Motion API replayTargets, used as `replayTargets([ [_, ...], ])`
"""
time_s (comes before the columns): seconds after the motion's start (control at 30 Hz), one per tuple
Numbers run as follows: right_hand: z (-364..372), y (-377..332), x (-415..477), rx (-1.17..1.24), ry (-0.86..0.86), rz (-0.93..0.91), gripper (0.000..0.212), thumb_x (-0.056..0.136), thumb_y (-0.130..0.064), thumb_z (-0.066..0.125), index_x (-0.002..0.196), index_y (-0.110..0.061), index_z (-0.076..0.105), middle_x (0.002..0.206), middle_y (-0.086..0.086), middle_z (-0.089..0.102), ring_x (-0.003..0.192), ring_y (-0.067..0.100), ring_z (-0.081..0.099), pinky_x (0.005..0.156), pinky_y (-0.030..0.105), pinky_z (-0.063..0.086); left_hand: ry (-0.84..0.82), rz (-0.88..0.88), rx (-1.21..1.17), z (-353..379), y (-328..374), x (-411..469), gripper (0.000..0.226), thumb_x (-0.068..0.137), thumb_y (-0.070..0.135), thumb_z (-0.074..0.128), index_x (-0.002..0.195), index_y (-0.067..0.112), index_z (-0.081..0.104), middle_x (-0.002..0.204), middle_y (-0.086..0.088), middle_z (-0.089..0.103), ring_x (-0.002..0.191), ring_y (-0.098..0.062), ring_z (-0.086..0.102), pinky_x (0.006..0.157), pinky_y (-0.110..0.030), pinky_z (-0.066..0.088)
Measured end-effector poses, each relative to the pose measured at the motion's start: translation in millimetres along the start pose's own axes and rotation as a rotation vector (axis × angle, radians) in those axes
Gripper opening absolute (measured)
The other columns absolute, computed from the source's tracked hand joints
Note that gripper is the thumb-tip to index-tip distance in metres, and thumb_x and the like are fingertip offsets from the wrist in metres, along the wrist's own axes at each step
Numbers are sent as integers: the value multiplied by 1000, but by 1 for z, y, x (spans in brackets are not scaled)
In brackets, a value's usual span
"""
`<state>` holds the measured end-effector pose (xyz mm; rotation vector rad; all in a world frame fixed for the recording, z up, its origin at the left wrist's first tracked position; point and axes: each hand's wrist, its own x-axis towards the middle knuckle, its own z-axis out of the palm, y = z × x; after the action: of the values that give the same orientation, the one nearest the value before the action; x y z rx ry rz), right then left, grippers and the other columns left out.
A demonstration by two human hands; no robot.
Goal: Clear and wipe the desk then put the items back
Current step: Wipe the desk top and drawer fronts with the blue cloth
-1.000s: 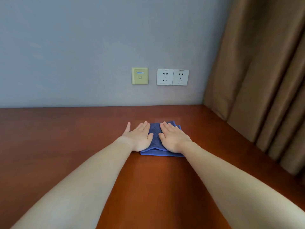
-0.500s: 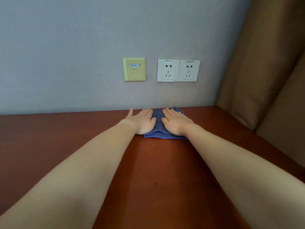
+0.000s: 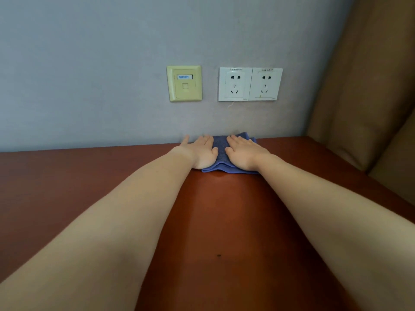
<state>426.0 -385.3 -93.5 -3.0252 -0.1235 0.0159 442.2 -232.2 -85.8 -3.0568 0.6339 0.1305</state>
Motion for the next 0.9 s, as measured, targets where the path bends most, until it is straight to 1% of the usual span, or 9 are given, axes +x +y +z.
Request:
replayTargets([
  [0.33, 5, -21, -76, 5, -14, -6, 57, 104, -36, 16, 156, -15, 7, 163, 2, 2, 150, 16, 2, 122, 34, 2, -30, 10, -35, 7, 12, -77, 58, 104, 37, 9, 156, 14, -3, 163, 0, -8, 150, -14, -6, 119, -46, -10],
  [0.9, 19, -83, -250, 16, -17, -43, 57, 104, -38, 14, 156, -16, 4, 163, 0, -1, 150, 13, -2, 122, 33, -1, -36, -4, -71, 29, 37, -265, 58, 104, 38, 8, 155, 15, -6, 163, 1, -11, 149, -13, -9, 119, -48, -12],
])
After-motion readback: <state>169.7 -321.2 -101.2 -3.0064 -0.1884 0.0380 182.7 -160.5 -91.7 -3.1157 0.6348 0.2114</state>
